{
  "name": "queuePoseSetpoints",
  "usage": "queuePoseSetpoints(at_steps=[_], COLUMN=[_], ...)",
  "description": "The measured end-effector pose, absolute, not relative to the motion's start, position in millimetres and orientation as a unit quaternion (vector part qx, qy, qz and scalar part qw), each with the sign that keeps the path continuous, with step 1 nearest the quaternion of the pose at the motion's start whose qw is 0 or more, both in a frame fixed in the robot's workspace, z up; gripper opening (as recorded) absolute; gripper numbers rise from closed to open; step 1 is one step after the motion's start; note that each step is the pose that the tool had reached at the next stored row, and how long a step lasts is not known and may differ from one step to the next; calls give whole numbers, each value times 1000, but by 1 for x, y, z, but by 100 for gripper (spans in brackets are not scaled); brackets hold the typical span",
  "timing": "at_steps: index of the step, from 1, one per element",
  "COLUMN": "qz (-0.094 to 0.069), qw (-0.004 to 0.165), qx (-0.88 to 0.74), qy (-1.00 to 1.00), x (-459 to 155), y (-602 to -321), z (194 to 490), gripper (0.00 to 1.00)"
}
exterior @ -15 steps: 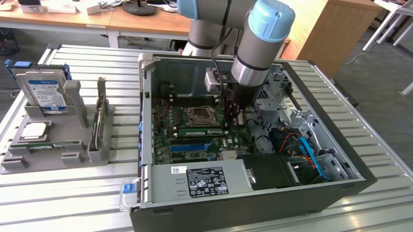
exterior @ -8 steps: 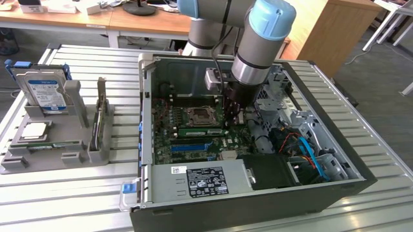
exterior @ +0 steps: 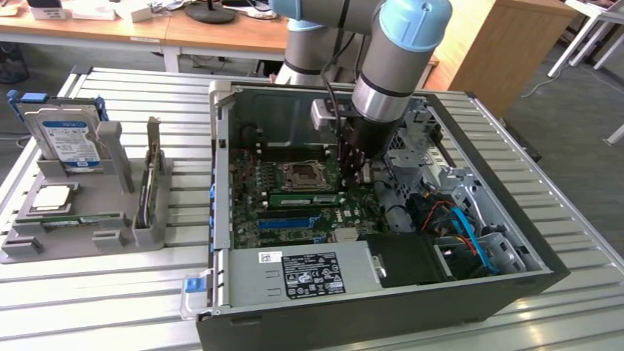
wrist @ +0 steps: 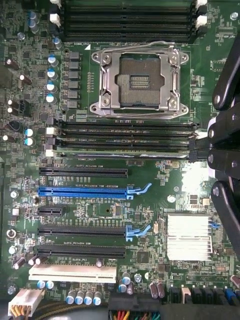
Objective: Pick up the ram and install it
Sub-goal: 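Press down the ram until it locks into place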
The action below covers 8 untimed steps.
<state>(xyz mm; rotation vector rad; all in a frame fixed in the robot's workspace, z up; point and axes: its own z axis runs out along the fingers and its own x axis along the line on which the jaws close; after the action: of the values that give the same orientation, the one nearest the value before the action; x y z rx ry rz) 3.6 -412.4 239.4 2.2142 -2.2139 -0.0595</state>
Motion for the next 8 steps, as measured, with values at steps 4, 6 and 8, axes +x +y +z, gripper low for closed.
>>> queuePoseSetpoints(at_steps=[4, 6, 8], qz=[-19, -19, -19], qw=[5, 5, 5], qx=[707, 707, 707], qy=[-707, -707, -707], x=[4, 4, 4], y=[-412, -412, -412], z=[242, 242, 242], gripper=[11, 11, 11])
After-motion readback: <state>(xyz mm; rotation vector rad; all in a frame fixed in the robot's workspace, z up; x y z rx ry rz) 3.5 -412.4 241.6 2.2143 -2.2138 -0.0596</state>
